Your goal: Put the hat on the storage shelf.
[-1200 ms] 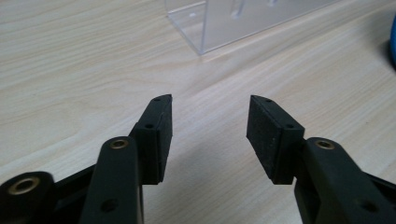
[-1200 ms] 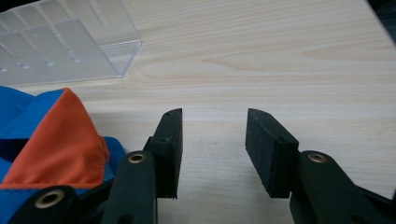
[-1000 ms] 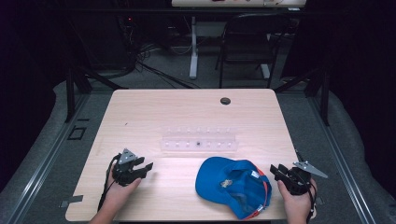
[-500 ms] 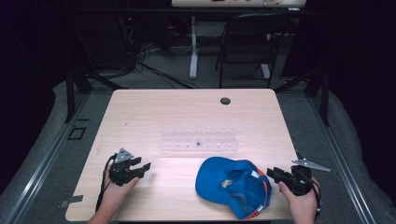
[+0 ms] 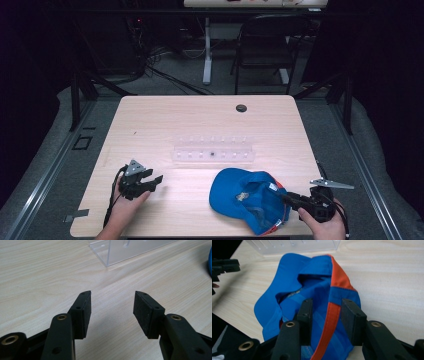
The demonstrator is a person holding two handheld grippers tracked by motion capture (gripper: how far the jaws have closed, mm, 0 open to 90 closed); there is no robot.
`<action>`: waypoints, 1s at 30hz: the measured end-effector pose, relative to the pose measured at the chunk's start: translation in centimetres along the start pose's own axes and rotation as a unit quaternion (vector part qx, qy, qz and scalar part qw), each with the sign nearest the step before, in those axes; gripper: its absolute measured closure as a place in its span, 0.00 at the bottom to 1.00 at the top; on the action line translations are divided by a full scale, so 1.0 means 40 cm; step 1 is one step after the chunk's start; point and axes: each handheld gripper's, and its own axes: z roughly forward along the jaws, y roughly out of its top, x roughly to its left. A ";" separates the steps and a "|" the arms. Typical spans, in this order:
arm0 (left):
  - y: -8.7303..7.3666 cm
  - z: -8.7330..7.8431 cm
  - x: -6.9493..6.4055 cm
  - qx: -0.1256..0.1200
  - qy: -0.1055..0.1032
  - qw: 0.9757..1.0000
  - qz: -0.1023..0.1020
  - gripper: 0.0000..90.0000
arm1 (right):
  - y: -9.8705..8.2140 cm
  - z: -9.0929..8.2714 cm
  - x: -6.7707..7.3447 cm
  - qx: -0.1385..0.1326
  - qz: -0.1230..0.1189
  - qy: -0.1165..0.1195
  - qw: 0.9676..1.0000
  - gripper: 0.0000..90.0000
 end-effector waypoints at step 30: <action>-0.001 0.005 0.000 0.002 0.002 1.000 -0.001 0.54 | 0.003 0.046 -0.035 0.044 0.036 0.033 0.998 0.80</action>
